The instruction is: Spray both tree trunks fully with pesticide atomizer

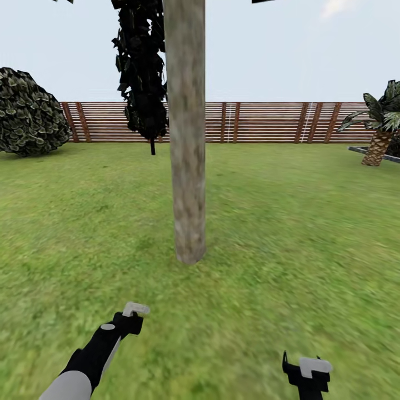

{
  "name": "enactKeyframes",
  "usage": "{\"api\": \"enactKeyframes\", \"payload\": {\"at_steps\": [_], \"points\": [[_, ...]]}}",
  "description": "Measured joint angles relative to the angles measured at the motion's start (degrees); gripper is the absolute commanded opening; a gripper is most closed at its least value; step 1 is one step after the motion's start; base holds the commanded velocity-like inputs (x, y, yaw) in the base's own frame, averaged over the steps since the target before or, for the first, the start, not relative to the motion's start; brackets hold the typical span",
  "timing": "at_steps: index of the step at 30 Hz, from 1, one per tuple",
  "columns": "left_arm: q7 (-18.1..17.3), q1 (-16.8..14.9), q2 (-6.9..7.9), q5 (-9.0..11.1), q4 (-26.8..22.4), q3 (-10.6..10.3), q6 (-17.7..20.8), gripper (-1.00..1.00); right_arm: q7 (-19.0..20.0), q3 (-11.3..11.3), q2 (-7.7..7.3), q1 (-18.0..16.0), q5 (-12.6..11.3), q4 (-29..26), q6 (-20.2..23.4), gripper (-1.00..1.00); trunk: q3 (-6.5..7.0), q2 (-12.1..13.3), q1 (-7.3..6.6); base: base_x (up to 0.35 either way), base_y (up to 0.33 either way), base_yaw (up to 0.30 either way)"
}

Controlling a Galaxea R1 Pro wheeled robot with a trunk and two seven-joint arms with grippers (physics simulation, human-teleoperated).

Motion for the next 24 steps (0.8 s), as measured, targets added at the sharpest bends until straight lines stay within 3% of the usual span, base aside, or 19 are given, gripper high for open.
{"api": "enactKeyframes", "payload": {"at_steps": [24], "points": [[0.2,0.0,-0.08,0.0,0.3,-0.1,0.0,-1.0,0.0,0.1,0.98,0.3,0.0,-0.1,0.0,1.0,0.0,0.0,0.0,0.292,-0.157,0.0]]}}
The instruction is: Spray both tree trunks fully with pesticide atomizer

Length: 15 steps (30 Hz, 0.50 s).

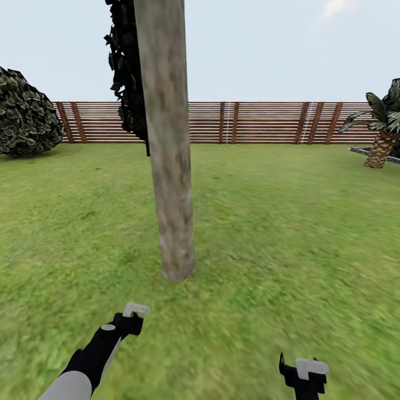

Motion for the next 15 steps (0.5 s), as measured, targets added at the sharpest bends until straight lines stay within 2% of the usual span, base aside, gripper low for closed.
{"api": "enactKeyframes", "payload": {"at_steps": [8,11,15], "points": [[0.1,0.0,0.19,-0.1,0.6,0.2,0.3,-1.0,0.0,0.0,0.0,0.0,0.0,0.0,0.0,1.0,0.0,0.0,0.0,0.338,-0.006,0.0],[2.6,0.0,-0.01,-0.1,0.6,0.2,2.0,-1.0,0.0,-0.1,0.0,0.0,0.0,0.0,0.0,1.0,0.0,0.0,0.0,0.283,0.0,0.0],[5.6,0.0,-0.38,0.1,0.6,-0.2,3.8,-1.0,0.0,0.0,0.0,0.0,0.0,0.0,0.0,1.0,0.0,0.0,0.0,0.069,0.0,0.0]]}}
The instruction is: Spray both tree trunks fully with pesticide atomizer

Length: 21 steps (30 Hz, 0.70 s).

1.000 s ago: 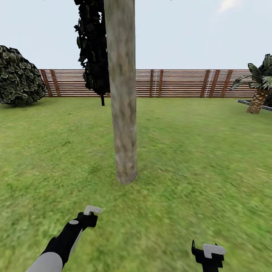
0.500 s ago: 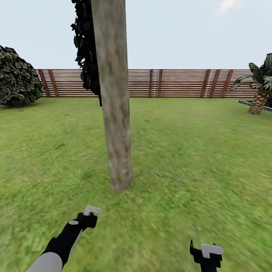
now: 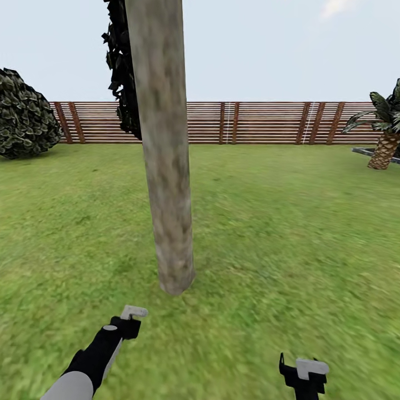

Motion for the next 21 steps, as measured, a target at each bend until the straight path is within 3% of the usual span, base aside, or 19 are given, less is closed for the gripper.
{"api": "enactKeyframes", "payload": {"at_steps": [3,8,15,21], "points": [[0.4,-0.2,-1.16,0.0,0.0,-0.2,0.8,-1.0,0.0,0.0,0.0,0.0,0.0,0.0,0.0,1.0,0.0,0.0,0.0,0.014,0.0,0.0],[0.3,-0.5,-2.66,0.1,0.0,-0.3,5.6,-1.0,0.0,0.0,0.0,0.0,0.1,0.0,0.0,1.0,0.0,0.0,0.0,0.003,0.0,0.0],[0.0,-0.6,-5.34,0.0,-0.1,-0.4,6.8,-1.0,0.0,0.0,0.0,0.0,0.1,0.0,0.0,1.0,0.0,0.0,0.0,0.0,0.0,0.0],[0.1,-0.5,-4.68,-0.1,-0.7,0.0,7.0,-1.0,-0.1,0.0,0.0,0.0,0.0,-0.2,0.0,1.0,0.0,0.0,0.0,0.023,0.011,0.0]]}}
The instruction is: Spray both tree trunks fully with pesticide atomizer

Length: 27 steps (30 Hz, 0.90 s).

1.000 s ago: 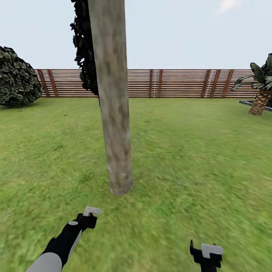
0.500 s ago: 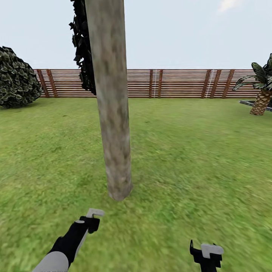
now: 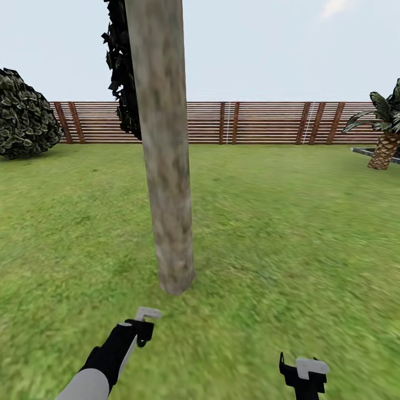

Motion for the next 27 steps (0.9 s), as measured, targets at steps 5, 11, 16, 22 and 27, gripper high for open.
{"api": "enactKeyframes", "payload": {"at_steps": [5,11,16,22,27], "points": [[0.2,0.2,0.13,-0.1,0.0,0.0,0.0,-1.0,0.0,0.0,0.04,0.0,0.0,0.0,0.0,1.0,0.0,0.0,0.0,0.266,0.095,0.0],[0.3,0.2,-0.13,0.1,-0.3,-0.4,-1.0,-1.0,-0.1,-0.1,-0.02,0.0,0.0,-0.1,0.0,1.0,0.0,0.0,0.0,0.108,0.033,0.0],[0.4,0.2,0.02,0.0,-0.3,-0.2,-1.0,-1.0,-0.1,-0.1,-0.03,0.0,0.0,-0.1,0.0,1.0,-0.18,0.0,0.0,0.0,0.0,0.0],[-0.4,0.2,-1.48,0.1,-0.2,-1.2,-2.8,-1.0,-0.1,-0.1,-0.08,0.0,0.1,-0.1,0.0,1.0,-0.56,0.0,0.0,0.0,0.0,0.0],[-1.9,0.0,-0.99,0.1,-0.2,-1.2,-4.7,-1.0,-0.1,-0.1,-0.28,0.0,0.0,-0.3,0.0,1.0,-0.58,0.0,0.0,0.0,0.0,0.0]]}}
